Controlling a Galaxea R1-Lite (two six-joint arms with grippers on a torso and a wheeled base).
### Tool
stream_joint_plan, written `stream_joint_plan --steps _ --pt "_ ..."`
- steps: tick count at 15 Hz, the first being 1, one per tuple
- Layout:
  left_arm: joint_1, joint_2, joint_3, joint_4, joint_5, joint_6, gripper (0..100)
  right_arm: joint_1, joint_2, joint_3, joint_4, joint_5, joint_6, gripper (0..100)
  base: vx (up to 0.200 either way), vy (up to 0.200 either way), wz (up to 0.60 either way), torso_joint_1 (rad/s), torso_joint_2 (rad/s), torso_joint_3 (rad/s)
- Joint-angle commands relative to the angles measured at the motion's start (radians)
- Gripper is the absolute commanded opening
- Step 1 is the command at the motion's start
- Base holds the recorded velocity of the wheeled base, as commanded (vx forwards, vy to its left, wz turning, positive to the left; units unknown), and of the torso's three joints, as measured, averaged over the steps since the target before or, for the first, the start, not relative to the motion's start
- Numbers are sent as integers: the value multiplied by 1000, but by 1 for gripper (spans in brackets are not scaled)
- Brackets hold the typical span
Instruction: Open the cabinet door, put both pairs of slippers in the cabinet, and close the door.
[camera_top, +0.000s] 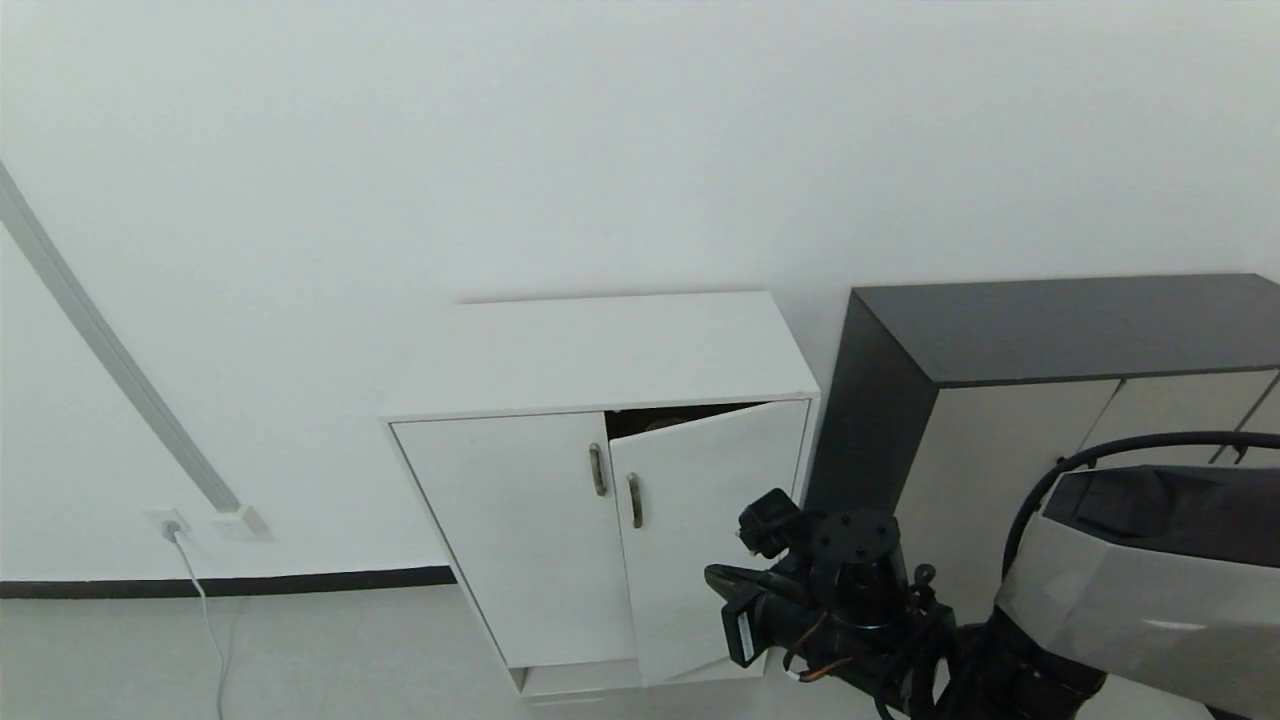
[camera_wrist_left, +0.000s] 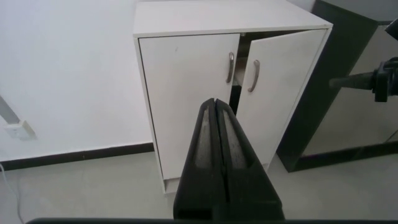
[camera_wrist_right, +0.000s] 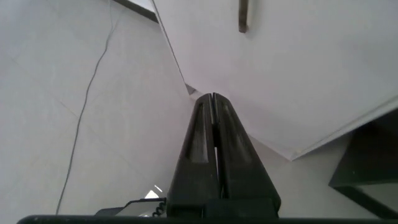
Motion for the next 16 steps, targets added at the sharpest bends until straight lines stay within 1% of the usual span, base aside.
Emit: stream_joint_plan --steps 1,8,12,16 --pt "0 1 1 0 0 0 0 2 5 4 0 0 -1 0 200 0 0 17 7 -7" --pt "0 1 1 -2 0 -1 0 2 25 7 -17 0 -6 0 200 0 0 6 2 3" --pt "0 1 1 -2 0 -1 0 2 37 -4 -15 -1 -6 0 0 0 0 0 0 0" --pt "0 1 -1 -2 0 -1 0 -17 66 -78 0 -4 -4 0 0 0 0 0 0 0"
